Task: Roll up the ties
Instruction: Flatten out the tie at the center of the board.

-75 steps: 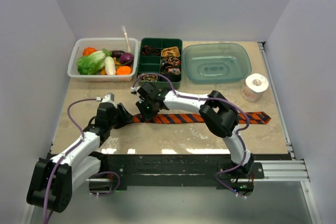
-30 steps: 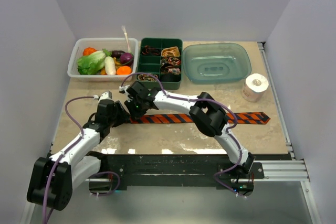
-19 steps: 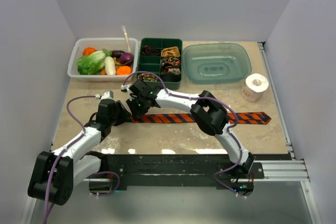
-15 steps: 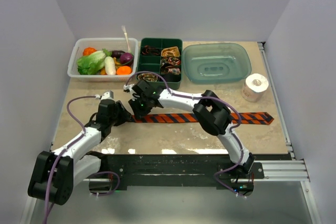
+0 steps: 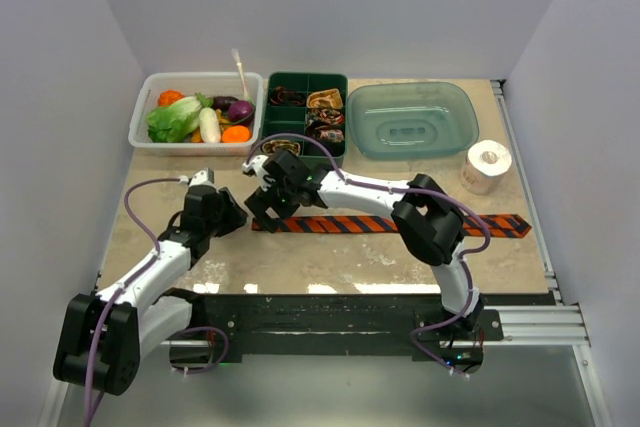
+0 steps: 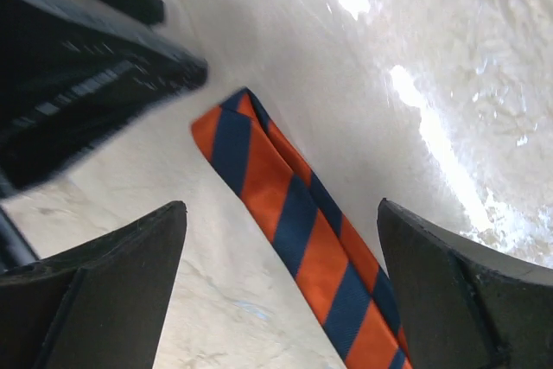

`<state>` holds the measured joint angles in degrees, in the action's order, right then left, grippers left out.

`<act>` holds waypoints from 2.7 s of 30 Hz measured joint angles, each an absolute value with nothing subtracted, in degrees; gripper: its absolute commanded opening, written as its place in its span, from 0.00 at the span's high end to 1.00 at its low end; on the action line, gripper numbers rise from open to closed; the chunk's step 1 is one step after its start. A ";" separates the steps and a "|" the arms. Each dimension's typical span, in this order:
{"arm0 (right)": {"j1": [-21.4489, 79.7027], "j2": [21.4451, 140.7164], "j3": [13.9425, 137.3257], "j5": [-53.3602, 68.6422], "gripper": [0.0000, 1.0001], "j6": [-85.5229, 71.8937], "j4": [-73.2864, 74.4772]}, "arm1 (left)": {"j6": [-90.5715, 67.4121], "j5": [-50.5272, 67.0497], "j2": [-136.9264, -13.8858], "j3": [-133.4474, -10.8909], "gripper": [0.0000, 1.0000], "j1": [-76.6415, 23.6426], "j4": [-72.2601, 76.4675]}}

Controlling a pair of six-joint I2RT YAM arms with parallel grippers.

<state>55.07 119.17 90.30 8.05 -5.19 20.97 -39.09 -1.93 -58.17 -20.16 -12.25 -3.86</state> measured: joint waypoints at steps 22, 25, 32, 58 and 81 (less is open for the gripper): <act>57.74 121.51 88.25 -0.82 0.39 2.09 23.83 | -37.89 0.38 -60.82 -20.25 0.49 -10.83 -3.27; 57.80 121.49 88.09 -0.56 0.46 2.42 23.53 | -37.89 0.73 -61.43 -20.25 0.49 -10.83 -2.22; 57.80 121.51 87.99 -0.30 0.50 2.72 23.00 | -37.89 1.26 -62.06 -20.25 0.49 -10.76 -0.45; 57.80 122.21 88.92 -0.05 0.52 3.25 23.20 | -41.34 10.57 -66.11 -11.62 0.58 -10.52 18.48; 57.80 123.11 89.95 1.15 0.50 4.12 22.17 | -42.26 9.93 -65.47 -9.98 0.80 -10.52 20.27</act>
